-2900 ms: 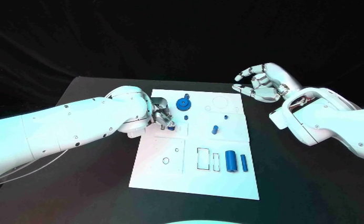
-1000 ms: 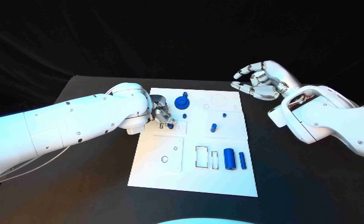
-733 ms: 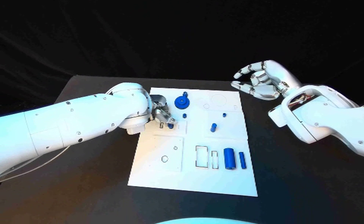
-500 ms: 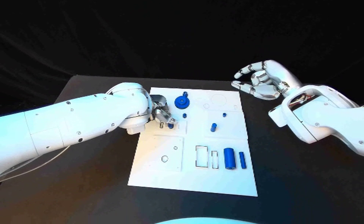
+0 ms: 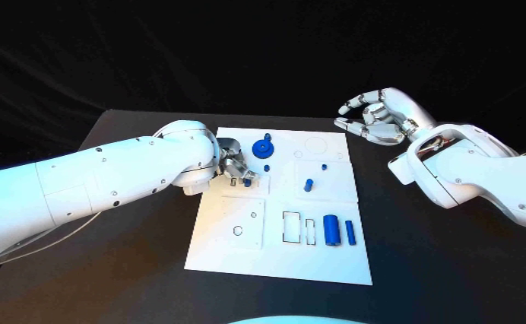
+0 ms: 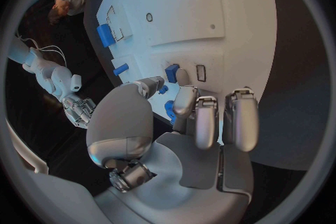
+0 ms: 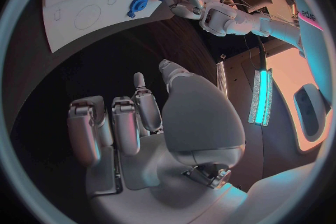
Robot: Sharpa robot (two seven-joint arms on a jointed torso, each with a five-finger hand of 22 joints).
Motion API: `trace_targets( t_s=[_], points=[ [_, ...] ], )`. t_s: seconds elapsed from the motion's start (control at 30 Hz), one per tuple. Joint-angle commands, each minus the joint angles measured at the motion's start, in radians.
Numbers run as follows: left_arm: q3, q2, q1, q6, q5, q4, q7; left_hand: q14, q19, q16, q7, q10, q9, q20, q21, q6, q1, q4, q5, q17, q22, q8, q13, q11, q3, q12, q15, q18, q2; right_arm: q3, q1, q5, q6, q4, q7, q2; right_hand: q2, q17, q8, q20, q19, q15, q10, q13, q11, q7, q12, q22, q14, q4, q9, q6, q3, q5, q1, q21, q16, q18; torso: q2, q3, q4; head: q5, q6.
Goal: Assemble the parts on the task board
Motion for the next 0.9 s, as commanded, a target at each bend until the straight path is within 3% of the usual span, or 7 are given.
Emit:
trace_targets(
  t_s=[0.03,0.07,0.1,0.13,0.47,0.77,0.9],
  points=[
    [-0.005,0.003,-0.007,0.020,0.007,0.002,-0.004,0.102,0.009,0.004,-0.004,0.004,0.001,-0.001,0.004,0.007,-0.015,0.001,-0.006,0.264,0.058,-0.002,0.001,-0.007,-0.024,0.006,-0.007,-0.008,0.003,0.000,-0.001,-0.003,0.000,0.001,0.007,-0.001,0.000,0.200,0.007,-0.005,0.097,-0.008,-0.003,0.054,-0.005,-0.001,-0.002,0.253,0.091,0.004,0.002,0.003,-0.005,-0.006,-0.014,-0.004,-0.005,-0.010,0.001,-0.0006,-0.0008,-0.001,0.000],
    [-0.005,0.003,-0.008,0.018,0.006,0.002,-0.004,0.102,0.009,0.004,-0.005,0.005,0.001,-0.002,0.004,0.008,-0.019,0.002,-0.006,0.264,0.059,-0.002,0.000,-0.007,-0.035,0.006,-0.008,-0.008,0.004,0.000,-0.001,-0.003,-0.001,0.001,0.007,-0.001,0.000,0.200,0.007,-0.005,0.097,-0.008,-0.003,0.054,-0.005,-0.001,-0.003,0.253,0.091,0.004,0.002,0.003,-0.006,-0.005,-0.015,-0.004,-0.005,-0.010,0.001,-0.0005,-0.0008,-0.001,0.000],
    [-0.005,0.002,-0.008,0.017,0.005,0.002,-0.004,0.102,0.009,0.004,-0.005,0.004,0.001,-0.002,0.004,0.008,-0.022,0.002,-0.006,0.264,0.058,-0.002,-0.001,-0.008,-0.040,0.005,-0.008,-0.008,0.005,0.000,-0.001,-0.003,-0.001,0.001,0.007,-0.001,-0.003,0.199,0.008,-0.006,0.096,-0.009,-0.004,0.053,-0.006,-0.002,-0.003,0.252,0.091,0.002,0.002,0.002,-0.013,0.036,-0.027,-0.005,-0.005,-0.010,0.000,-0.0005,-0.0011,-0.001,0.000],
    [-0.005,0.002,-0.008,0.015,0.005,0.002,-0.004,0.102,0.009,0.004,-0.006,0.004,0.001,-0.002,0.003,0.008,-0.026,0.003,-0.006,0.264,0.058,-0.002,-0.001,-0.008,-0.050,0.005,-0.009,-0.008,0.008,0.000,-0.001,-0.003,-0.001,0.001,0.008,-0.001,-0.003,0.199,0.008,-0.006,0.096,-0.009,-0.004,0.053,-0.006,-0.002,-0.003,0.252,0.091,0.002,0.003,0.002,-0.015,0.045,-0.030,-0.005,-0.005,-0.010,0.000,-0.0005,-0.0011,-0.001,0.000],
    [0.004,-0.016,-0.014,-0.025,0.002,0.016,0.003,0.102,0.008,0.004,-0.005,-0.003,0.001,-0.003,0.003,0.002,-0.029,0.002,-0.005,0.264,0.057,-0.004,-0.013,-0.008,-0.066,-0.005,-0.009,-0.007,0.010,0.000,-0.001,-0.003,-0.001,-0.005,0.009,0.000,-0.003,0.197,0.009,-0.006,0.095,-0.009,-0.004,0.052,-0.006,-0.002,-0.004,0.251,0.090,0.002,0.003,0.002,-0.016,0.047,-0.031,-0.007,-0.006,-0.010,0.000,-0.0011,0.0004,-0.005,0.001],
    [0.041,-0.043,-0.011,-0.072,0.048,0.048,0.024,0.102,0.002,0.004,0.001,-0.018,0.000,-0.004,-0.003,-0.017,-0.023,0.001,0.000,0.264,0.045,-0.011,-0.031,-0.003,-0.092,-0.021,-0.006,-0.005,0.015,0.000,-0.002,-0.001,-0.001,-0.017,0.011,0.005,-0.003,0.197,0.009,-0.006,0.095,-0.009,-0.004,0.052,-0.006,-0.002,-0.004,0.251,0.090,0.002,0.003,0.002,-0.016,0.047,-0.031,-0.007,-0.006,-0.010,0.000,0.0002,0.0006,-0.003,0.008],
    [0.055,-0.060,0.002,-0.075,0.065,0.061,0.027,0.102,-0.002,0.004,0.008,-0.032,-0.009,-0.002,-0.006,-0.038,-0.008,0.001,0.002,0.264,0.039,-0.028,-0.051,0.003,-0.108,-0.038,-0.001,-0.004,0.017,0.000,-0.004,-0.001,-0.001,-0.023,0.011,0.008,-0.003,0.197,0.009,-0.006,0.095,-0.009,-0.004,0.052,-0.006,-0.002,-0.004,0.251,0.090,0.002,0.003,0.002,-0.016,0.047,-0.031,-0.007,-0.006,-0.010,0.000,0.0010,0.0001,-0.001,0.010]
  ],
)
